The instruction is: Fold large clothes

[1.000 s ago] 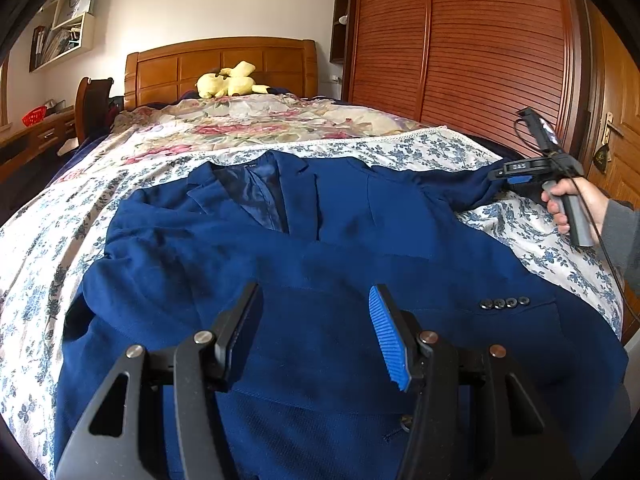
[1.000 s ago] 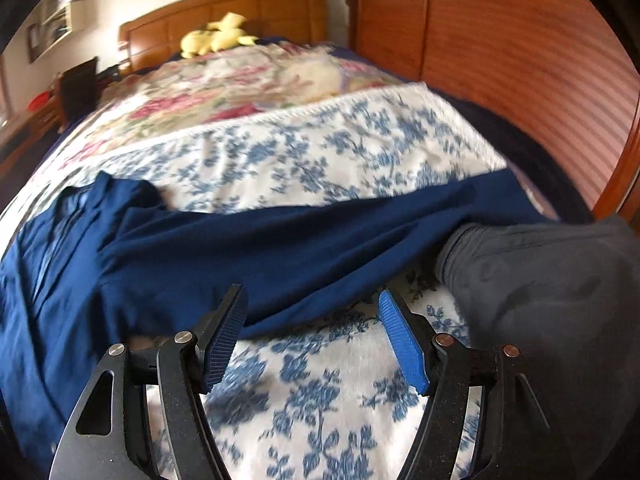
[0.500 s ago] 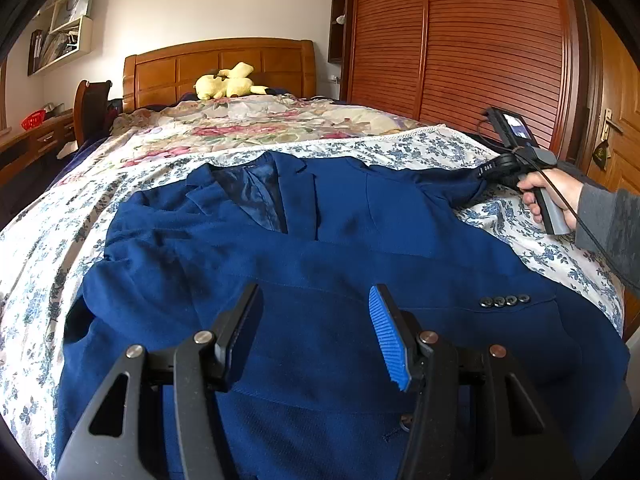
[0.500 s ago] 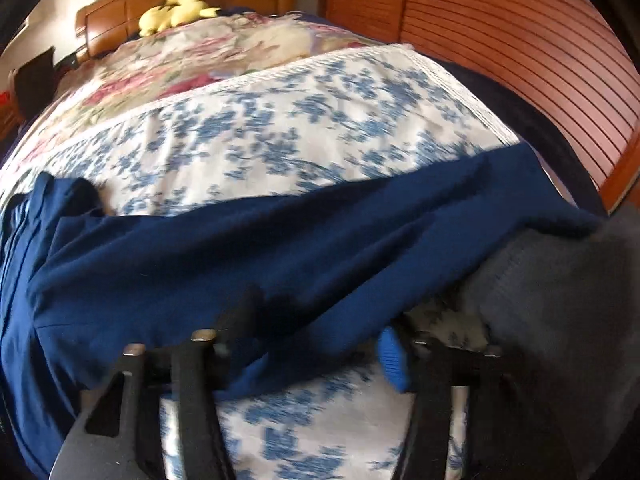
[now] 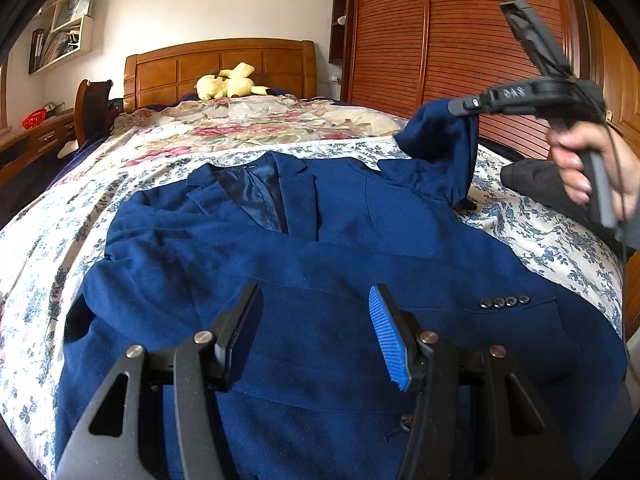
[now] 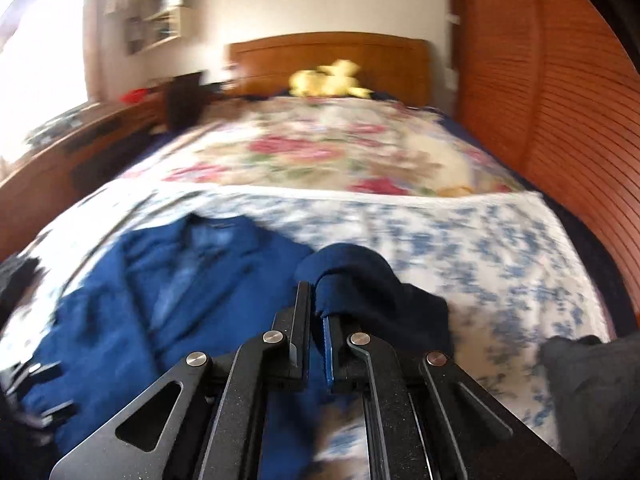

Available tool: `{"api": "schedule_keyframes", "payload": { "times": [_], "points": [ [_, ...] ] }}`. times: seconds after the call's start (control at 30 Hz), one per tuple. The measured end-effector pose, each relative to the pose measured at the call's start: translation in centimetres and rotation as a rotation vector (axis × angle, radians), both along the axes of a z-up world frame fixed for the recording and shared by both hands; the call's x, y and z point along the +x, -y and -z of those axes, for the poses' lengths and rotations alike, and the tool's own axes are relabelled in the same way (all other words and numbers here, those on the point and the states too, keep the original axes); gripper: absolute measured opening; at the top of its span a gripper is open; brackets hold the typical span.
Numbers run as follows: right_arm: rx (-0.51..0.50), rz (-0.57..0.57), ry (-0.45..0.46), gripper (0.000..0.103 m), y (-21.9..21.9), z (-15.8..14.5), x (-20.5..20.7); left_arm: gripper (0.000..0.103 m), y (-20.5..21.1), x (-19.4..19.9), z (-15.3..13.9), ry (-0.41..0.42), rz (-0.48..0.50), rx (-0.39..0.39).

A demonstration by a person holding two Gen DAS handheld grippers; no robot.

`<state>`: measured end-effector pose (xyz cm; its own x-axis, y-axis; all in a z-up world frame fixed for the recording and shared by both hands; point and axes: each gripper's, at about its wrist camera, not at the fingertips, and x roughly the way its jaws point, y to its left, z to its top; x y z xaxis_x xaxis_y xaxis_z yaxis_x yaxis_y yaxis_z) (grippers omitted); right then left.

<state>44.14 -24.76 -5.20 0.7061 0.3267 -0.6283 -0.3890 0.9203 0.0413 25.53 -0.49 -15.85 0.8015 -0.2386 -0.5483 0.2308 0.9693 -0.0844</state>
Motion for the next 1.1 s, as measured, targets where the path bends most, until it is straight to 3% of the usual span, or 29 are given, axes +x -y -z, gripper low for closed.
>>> {"api": "schedule_keyframes", "payload": {
  "times": [0.17, 0.33, 0.43, 0.57, 0.6, 0.83, 1.1],
  "points": [
    [-0.054, -0.112, -0.064, 0.002, -3.6, 2.0, -3.9, 0.054, -0.1, 0.0, -0.1, 0.000, 0.000, 0.001],
    [-0.122, -0.108, -0.136, 0.003, -3.5, 5.0, -5.4, 0.054, 0.0, 0.0, -0.1, 0.001, 0.000, 0.002],
    [-0.166, -0.088, -0.144, 0.009, -2.9, 5.5, -6.6, 0.054, 0.0, 0.0, -0.1, 0.000, 0.000, 0.002],
    [-0.160, -0.075, -0.100, 0.041, -1.6, 3.9, -7.7, 0.054, 0.0, 0.0, 0.0, 0.000, 0.001, 0.004],
    [-0.153, -0.064, -0.080, 0.044, -1.1, 3.4, -7.8, 0.054, 0.0, 0.0, 0.0, 0.000, 0.001, 0.004],
    [-0.167, 0.049, -0.043, 0.048, 2.3, 2.0, -4.3, 0.054, 0.1, 0.0, 0.0, 0.000, 0.000, 0.004],
    [-0.199, 0.161, -0.150, 0.048, 5.1, 6.9, 1.6, 0.054, -0.1, 0.0, 0.0, -0.003, 0.002, 0.005]
  ]
}}
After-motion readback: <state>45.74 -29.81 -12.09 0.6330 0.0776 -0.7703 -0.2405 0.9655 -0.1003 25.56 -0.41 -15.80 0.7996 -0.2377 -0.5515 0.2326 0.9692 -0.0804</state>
